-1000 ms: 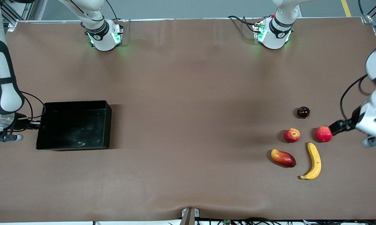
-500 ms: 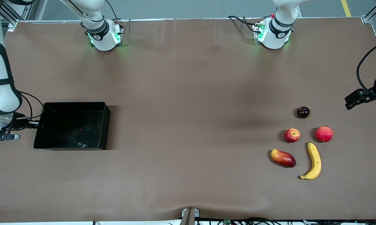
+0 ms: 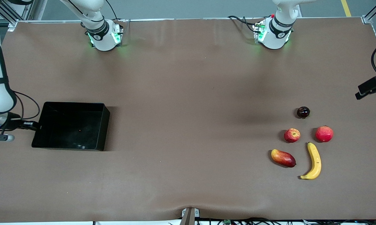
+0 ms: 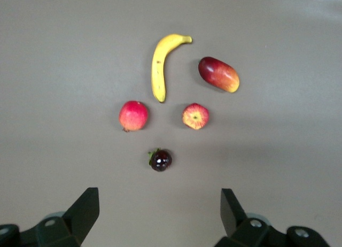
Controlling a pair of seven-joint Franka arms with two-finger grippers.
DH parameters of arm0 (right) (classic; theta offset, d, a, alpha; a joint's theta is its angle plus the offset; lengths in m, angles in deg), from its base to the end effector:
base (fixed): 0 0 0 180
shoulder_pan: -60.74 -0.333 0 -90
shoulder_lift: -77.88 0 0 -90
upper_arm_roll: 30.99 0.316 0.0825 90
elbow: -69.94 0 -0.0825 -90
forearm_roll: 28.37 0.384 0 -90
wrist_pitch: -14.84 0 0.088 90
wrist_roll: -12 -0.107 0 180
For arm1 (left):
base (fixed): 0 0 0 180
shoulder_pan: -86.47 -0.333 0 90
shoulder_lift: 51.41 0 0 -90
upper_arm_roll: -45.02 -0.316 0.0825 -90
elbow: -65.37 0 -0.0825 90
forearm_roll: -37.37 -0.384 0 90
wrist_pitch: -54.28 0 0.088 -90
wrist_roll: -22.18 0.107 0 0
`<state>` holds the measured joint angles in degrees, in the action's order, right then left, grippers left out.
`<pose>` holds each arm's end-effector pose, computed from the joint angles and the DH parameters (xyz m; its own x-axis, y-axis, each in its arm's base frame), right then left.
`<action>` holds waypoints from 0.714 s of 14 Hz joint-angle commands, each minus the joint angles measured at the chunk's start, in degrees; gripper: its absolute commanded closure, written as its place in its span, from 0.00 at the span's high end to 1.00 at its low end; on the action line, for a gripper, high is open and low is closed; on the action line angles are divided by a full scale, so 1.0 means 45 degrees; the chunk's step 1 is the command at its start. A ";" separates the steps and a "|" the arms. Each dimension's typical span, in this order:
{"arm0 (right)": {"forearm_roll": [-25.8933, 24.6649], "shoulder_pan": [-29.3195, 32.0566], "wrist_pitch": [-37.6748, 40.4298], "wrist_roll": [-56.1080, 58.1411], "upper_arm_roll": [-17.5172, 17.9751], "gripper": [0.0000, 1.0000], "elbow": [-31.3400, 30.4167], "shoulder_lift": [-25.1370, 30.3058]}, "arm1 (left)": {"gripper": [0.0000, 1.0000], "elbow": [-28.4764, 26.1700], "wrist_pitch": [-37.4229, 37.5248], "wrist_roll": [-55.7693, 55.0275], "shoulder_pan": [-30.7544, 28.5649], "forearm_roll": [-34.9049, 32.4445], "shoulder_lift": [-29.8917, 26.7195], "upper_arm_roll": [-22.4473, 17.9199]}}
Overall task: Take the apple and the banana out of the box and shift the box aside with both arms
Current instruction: 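Open the right gripper off the box while the left gripper withdraws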
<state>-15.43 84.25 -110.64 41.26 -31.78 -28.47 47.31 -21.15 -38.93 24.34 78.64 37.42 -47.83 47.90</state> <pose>0.6089 -0.2651 0.2742 0.9985 -0.0505 0.0193 -0.0462 -0.9824 -0.1809 0.5776 0.0509 0.6230 0.9973 0.0489 0.0544 0.0488 -0.9988 0.0020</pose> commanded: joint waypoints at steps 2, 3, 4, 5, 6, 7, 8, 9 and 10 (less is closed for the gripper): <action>-0.0566 -0.0437 0.2759 0.0217 0.0195 1.00 0.3305 0.0057 | 1.00 -0.1316 0.0164 -0.1238 0.0606 -0.0535 -0.1300 -0.0035; -0.1149 -0.0728 0.3134 0.0198 0.0195 1.00 0.3972 0.0037 | 1.00 -0.1455 0.0184 -0.1300 0.0607 -0.0538 -0.1516 -0.0015; -0.1813 -0.1292 0.3234 0.0082 0.0176 1.00 0.4327 0.0095 | 1.00 -0.1495 0.0261 -0.1514 0.0626 -0.0577 -0.1653 0.0160; -0.1916 -0.1607 0.3235 -0.0384 0.0137 1.00 0.4369 0.0270 | 1.00 -0.1418 0.0339 -0.1902 0.0588 -0.0596 -0.1596 0.0490; -0.1994 -0.1726 0.3313 -0.1142 0.0175 1.00 0.4369 0.0542 | 1.00 -0.1379 0.0534 -0.2370 0.0723 -0.0616 -0.1557 0.0571; -0.2034 -0.2095 0.3739 -0.1981 0.0195 1.00 0.4369 0.0854 | 1.00 -0.1320 0.0748 -0.2762 0.0763 -0.0616 -0.1518 0.0630; -0.2034 -0.2524 0.4188 -0.2860 0.0176 1.00 0.4389 0.0993 | 1.00 -0.1320 0.0750 -0.3017 0.0802 -0.0616 -0.1498 0.0649; -0.2034 -0.2799 0.4482 -0.3835 0.0214 1.00 0.4389 0.1168 | 1.00 -0.1262 0.0634 -0.3078 0.0802 -0.0635 -0.1440 0.0824; -0.2015 -0.3130 0.4756 -0.4522 0.0234 1.00 0.4369 0.1479 | 1.00 -0.1242 0.0595 -0.3175 0.0802 -0.0616 -0.1420 0.0980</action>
<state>-23.34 72.45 -91.75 27.25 -30.68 -8.48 51.37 -26.43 -36.28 11.59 82.13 35.92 -53.76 51.27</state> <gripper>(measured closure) 0.000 0.000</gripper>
